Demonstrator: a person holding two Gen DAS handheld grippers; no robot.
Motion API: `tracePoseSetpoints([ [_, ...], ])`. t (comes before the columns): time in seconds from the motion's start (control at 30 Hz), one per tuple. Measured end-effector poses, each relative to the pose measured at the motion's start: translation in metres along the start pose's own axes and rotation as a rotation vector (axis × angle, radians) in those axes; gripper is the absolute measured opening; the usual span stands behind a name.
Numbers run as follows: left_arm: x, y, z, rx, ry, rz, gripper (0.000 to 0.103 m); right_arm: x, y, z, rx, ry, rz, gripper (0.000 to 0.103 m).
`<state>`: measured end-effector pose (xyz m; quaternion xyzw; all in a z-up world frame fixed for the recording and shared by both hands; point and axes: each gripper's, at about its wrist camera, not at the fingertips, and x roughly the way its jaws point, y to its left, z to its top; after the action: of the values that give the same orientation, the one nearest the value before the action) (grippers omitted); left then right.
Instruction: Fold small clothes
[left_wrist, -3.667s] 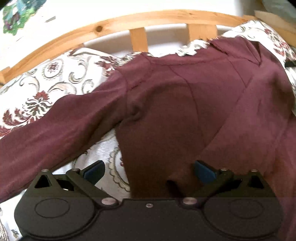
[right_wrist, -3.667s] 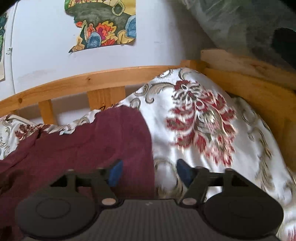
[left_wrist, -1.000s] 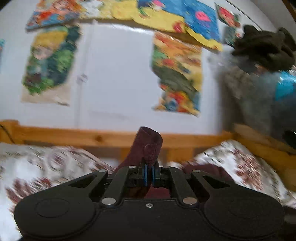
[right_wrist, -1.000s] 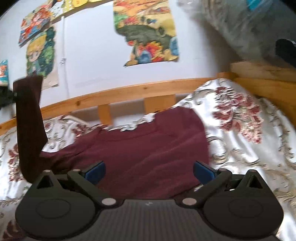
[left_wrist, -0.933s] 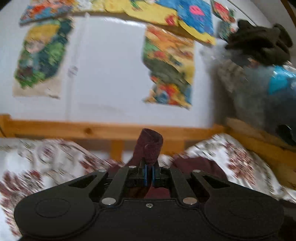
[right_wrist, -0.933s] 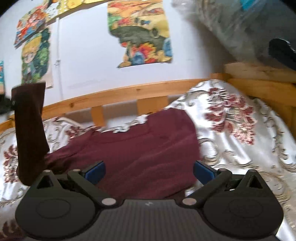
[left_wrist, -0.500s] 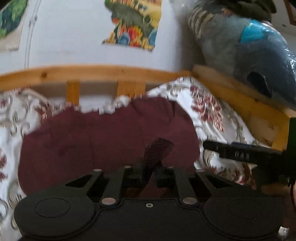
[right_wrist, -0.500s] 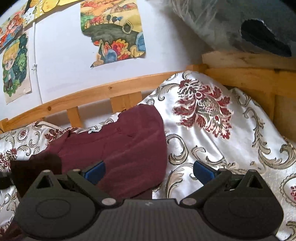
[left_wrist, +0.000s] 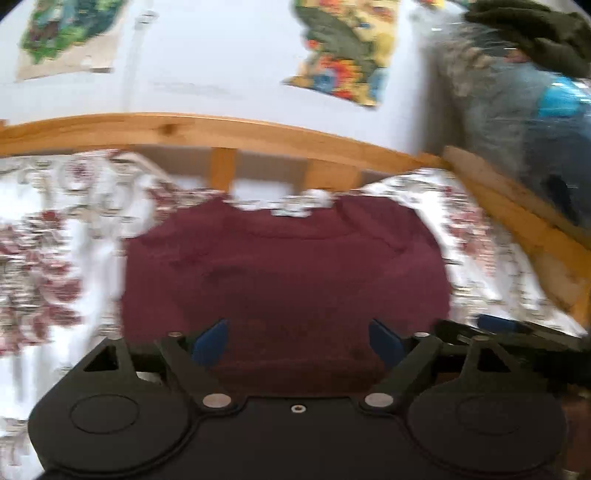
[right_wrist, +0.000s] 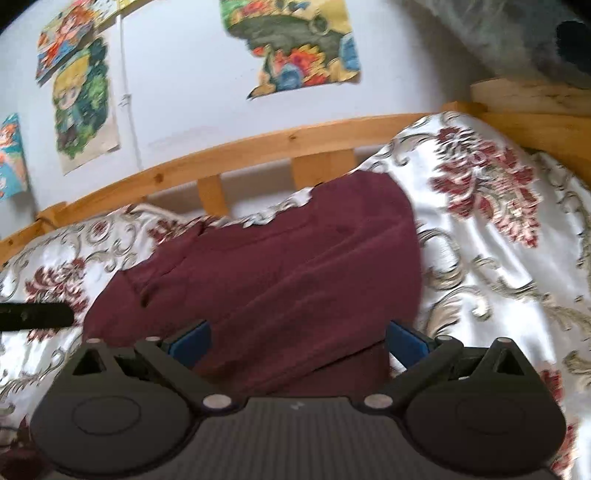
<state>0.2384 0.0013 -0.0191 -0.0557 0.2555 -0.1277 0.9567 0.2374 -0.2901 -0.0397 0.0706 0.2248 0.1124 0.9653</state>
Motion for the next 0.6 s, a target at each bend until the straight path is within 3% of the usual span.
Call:
tracePoseSetpoints([
  [0.13, 0.013, 0.041, 0.009, -0.063, 0.025, 0.227, 0.087, 0.003, 0.016, -0.008, -0.046, 0.043, 0.060, 0.103],
  [0.23, 0.030, 0.079, 0.018, -0.107, 0.030, 0.301, 0.081, 0.006, 0.026, -0.013, -0.076, 0.067, 0.083, 0.101],
  [0.33, 0.052, 0.110, 0.023, -0.142, 0.055, 0.324, 0.068, 0.011, 0.031, -0.018, -0.089, 0.097, 0.102, 0.096],
  [0.43, 0.074, 0.129, 0.028, -0.197, 0.113, 0.273, 0.050, 0.016, 0.032, -0.024, -0.077, 0.130, 0.128, 0.089],
  [0.5, 0.085, 0.134, 0.029, -0.227, 0.157, 0.228, 0.024, 0.019, 0.030, -0.026, -0.056, 0.146, 0.151, 0.082],
  [0.6, 0.090, 0.128, 0.031, -0.190, 0.167, 0.216, 0.006, 0.022, 0.029, -0.027, -0.033, 0.164, 0.162, 0.070],
])
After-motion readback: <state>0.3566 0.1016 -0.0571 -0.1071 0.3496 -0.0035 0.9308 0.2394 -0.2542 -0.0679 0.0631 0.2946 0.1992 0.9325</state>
